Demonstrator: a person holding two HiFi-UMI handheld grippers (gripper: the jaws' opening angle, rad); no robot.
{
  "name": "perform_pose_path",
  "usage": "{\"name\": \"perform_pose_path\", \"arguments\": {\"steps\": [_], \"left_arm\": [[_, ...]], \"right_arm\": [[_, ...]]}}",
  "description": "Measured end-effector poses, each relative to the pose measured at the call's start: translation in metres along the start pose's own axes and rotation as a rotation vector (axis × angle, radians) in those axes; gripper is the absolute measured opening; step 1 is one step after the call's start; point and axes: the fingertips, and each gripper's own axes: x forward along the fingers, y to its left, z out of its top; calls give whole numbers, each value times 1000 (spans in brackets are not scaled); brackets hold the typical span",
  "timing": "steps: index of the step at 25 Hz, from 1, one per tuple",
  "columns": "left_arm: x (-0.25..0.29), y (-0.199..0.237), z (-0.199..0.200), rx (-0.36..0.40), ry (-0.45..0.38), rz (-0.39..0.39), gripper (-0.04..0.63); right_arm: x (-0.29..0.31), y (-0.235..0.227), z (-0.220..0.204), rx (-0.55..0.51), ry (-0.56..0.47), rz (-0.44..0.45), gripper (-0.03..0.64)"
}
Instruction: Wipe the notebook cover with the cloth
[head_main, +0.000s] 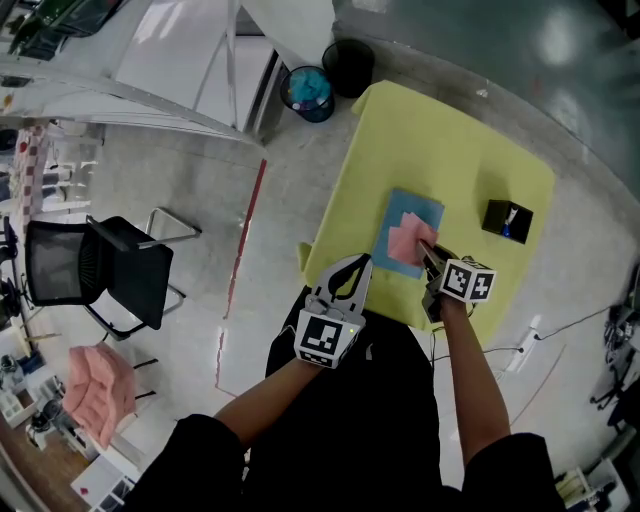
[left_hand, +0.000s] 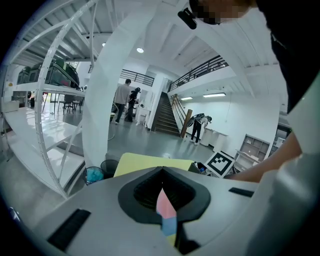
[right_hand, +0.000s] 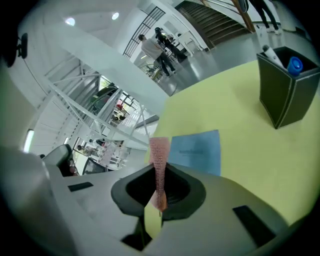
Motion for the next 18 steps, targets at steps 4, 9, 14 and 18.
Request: {"name": "perform_pose_path", "arguments": {"steps": [4, 9, 14, 18], "left_arm": [[-10, 12, -1, -10, -6, 15, 8], [-20, 21, -9, -38, -1, 28, 8], [-26, 38, -14, -65, -5, 46, 8], [-28, 49, -17, -74, -12, 54, 8]], "right_arm": [[20, 46, -11, -28, 48, 84, 38], [51, 70, -41, -26, 119, 105, 38], [73, 58, -56, 15, 101, 34, 38], [88, 40, -72, 69, 117, -5, 38]]}}
